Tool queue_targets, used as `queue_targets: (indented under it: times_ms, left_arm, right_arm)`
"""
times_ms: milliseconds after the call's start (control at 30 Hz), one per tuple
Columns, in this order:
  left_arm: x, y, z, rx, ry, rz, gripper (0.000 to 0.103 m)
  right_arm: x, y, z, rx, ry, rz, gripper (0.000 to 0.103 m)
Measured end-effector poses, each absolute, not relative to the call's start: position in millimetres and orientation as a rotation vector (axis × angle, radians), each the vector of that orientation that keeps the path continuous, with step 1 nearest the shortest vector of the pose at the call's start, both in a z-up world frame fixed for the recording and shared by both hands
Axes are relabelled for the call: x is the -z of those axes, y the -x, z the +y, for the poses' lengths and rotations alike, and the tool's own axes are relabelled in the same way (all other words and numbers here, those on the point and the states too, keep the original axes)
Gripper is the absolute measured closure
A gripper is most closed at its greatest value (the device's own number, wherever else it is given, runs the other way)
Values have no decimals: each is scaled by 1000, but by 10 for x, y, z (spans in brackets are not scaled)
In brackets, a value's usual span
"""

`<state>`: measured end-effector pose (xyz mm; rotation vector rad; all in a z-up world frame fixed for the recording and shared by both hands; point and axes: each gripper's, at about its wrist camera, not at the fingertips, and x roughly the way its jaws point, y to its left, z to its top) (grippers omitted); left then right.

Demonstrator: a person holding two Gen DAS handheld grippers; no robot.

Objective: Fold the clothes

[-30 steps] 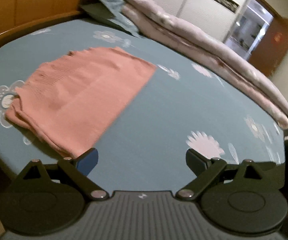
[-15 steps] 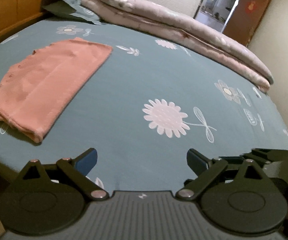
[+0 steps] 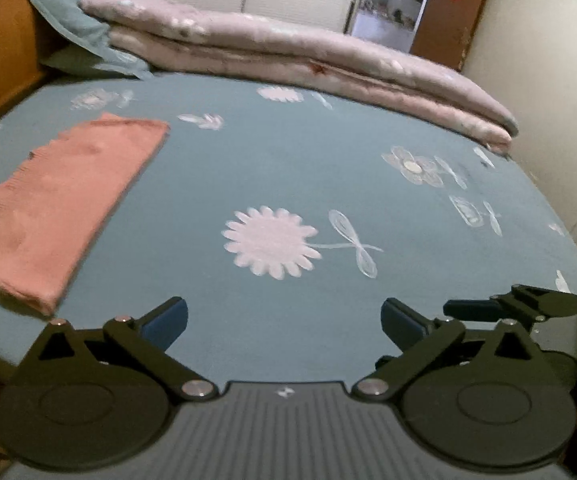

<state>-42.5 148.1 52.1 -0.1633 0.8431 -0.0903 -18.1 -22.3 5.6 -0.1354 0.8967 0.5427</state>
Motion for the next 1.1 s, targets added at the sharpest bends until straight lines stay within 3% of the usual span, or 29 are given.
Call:
queue_targets:
  times_ms: [167,467,700,1100]
  left_arm:
    - [-491,228,1092,47,69,851,1]
    - [-610,108,504,-149,-54,653,1]
    - [-454,32,180,1,-125,740,1]
    - [-234,53,152,101,-20,828,1]
  right_arm:
    - [32,142,-620,-497,100,904,7]
    - [232,126,-1404,-339,26,896,7]
    - [317,109,-1545,-316,-11,906,7]
    - [311,118,-1470,-245,53,919,5]
